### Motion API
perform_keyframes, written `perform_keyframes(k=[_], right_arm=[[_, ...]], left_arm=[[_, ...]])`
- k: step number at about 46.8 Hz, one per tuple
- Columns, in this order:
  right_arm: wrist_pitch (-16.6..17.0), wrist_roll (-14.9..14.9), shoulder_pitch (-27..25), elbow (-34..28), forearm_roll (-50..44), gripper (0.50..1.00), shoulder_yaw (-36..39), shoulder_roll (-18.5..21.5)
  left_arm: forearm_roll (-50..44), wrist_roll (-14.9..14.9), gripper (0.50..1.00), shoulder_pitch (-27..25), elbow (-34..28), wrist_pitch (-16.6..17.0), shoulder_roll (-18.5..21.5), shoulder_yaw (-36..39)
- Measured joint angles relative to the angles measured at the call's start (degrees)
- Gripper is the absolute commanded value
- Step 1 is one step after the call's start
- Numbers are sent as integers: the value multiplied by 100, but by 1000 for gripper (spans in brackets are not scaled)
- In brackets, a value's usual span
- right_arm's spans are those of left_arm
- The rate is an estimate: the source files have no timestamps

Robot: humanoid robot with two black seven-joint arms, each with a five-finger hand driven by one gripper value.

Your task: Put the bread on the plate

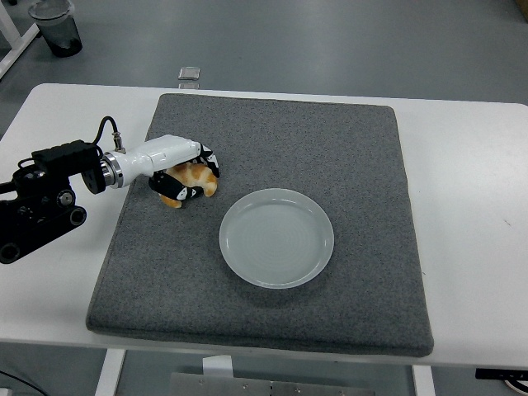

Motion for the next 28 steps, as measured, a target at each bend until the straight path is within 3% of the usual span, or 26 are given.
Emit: perform_keyframes(k=[28], right_arm=[[0, 0, 0, 10, 0, 932, 0, 0]], left_arm=[[-98, 44, 500, -420, -50, 2, 34, -50]])
